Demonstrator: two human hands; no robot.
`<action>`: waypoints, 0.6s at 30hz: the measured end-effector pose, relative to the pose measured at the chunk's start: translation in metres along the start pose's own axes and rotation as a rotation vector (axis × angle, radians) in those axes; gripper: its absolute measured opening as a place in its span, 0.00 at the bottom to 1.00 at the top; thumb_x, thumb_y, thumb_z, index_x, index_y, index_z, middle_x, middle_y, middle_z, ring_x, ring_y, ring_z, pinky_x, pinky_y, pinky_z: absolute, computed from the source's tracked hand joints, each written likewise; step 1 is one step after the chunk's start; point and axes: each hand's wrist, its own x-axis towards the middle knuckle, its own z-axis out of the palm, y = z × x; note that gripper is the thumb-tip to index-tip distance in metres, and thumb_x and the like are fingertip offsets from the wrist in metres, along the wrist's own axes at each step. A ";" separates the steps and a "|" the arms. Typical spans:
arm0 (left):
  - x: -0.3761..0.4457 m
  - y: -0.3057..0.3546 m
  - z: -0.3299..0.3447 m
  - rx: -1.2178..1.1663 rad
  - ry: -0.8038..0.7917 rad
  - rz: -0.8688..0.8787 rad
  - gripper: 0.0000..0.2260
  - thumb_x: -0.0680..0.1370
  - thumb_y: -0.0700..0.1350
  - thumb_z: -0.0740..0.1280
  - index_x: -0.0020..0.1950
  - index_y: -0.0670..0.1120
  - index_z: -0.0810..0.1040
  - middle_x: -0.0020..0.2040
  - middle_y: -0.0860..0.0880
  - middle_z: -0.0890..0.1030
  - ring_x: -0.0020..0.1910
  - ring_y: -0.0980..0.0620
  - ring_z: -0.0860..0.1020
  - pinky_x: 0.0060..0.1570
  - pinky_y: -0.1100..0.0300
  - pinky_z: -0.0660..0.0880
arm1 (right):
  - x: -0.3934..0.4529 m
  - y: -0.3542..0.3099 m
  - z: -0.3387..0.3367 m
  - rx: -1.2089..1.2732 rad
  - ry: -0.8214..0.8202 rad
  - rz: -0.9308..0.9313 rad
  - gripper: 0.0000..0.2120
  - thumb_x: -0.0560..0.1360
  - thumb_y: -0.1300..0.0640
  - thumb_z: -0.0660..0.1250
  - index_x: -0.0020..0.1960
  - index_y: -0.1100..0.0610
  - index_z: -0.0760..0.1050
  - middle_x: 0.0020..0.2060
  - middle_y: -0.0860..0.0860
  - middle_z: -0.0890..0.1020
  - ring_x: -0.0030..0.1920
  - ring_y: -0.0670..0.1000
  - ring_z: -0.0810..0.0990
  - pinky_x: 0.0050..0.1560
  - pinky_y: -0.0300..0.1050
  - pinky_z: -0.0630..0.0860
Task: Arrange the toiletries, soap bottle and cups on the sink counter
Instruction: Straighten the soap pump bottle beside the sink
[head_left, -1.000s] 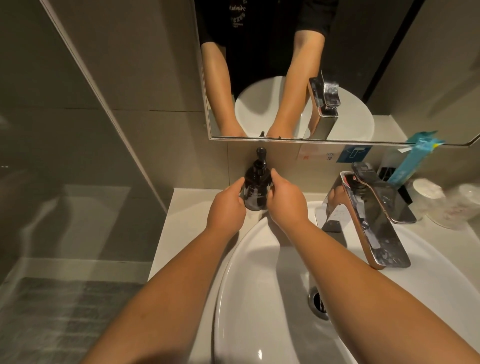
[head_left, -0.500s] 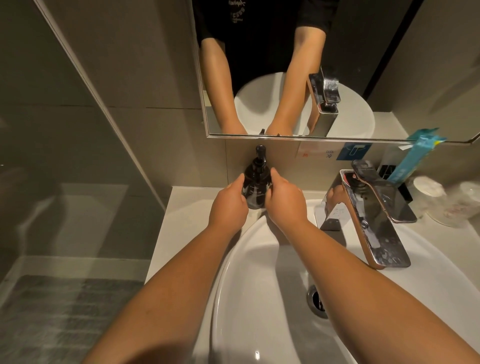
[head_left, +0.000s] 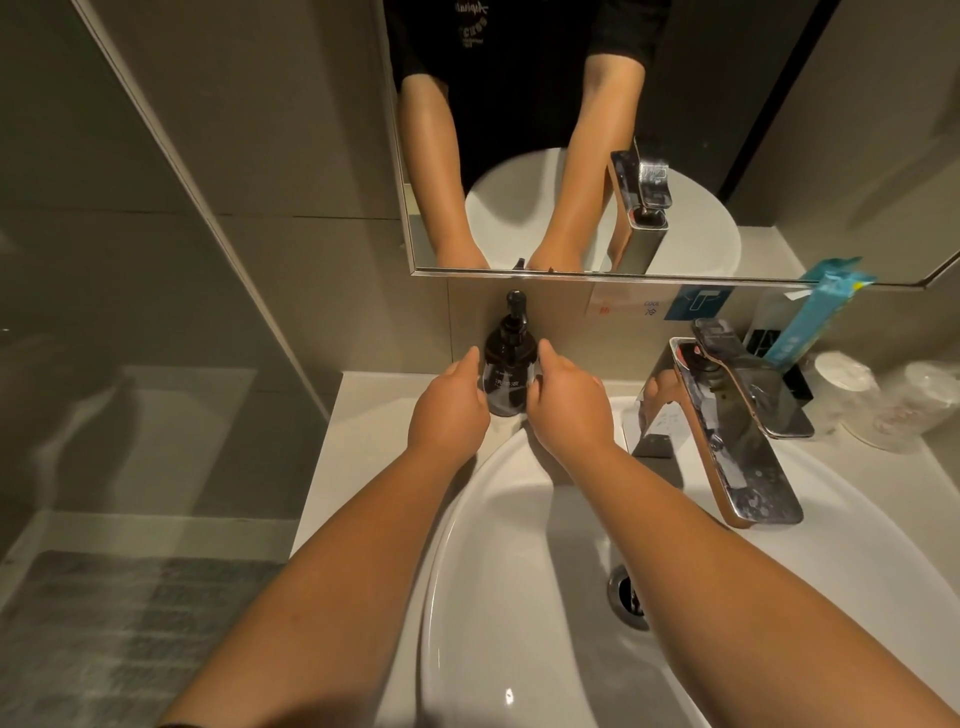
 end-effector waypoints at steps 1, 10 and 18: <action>-0.001 0.000 -0.001 0.020 -0.004 0.002 0.23 0.82 0.41 0.56 0.77 0.48 0.58 0.70 0.45 0.72 0.63 0.44 0.74 0.59 0.52 0.75 | -0.002 0.000 -0.001 -0.001 -0.001 -0.006 0.22 0.78 0.60 0.58 0.71 0.57 0.64 0.54 0.56 0.81 0.52 0.59 0.79 0.54 0.51 0.73; -0.037 0.010 -0.021 0.230 -0.033 0.082 0.23 0.82 0.48 0.53 0.77 0.45 0.56 0.78 0.48 0.59 0.76 0.50 0.57 0.72 0.57 0.56 | -0.044 -0.005 -0.021 -0.006 -0.007 -0.104 0.19 0.75 0.61 0.61 0.66 0.61 0.71 0.62 0.57 0.76 0.65 0.58 0.72 0.67 0.50 0.66; -0.133 0.034 -0.049 0.431 -0.162 0.242 0.24 0.82 0.49 0.51 0.77 0.44 0.56 0.78 0.45 0.58 0.77 0.47 0.54 0.74 0.56 0.49 | -0.136 0.016 -0.085 -0.176 -0.179 -0.152 0.17 0.77 0.56 0.58 0.65 0.59 0.69 0.63 0.55 0.73 0.65 0.57 0.70 0.64 0.52 0.70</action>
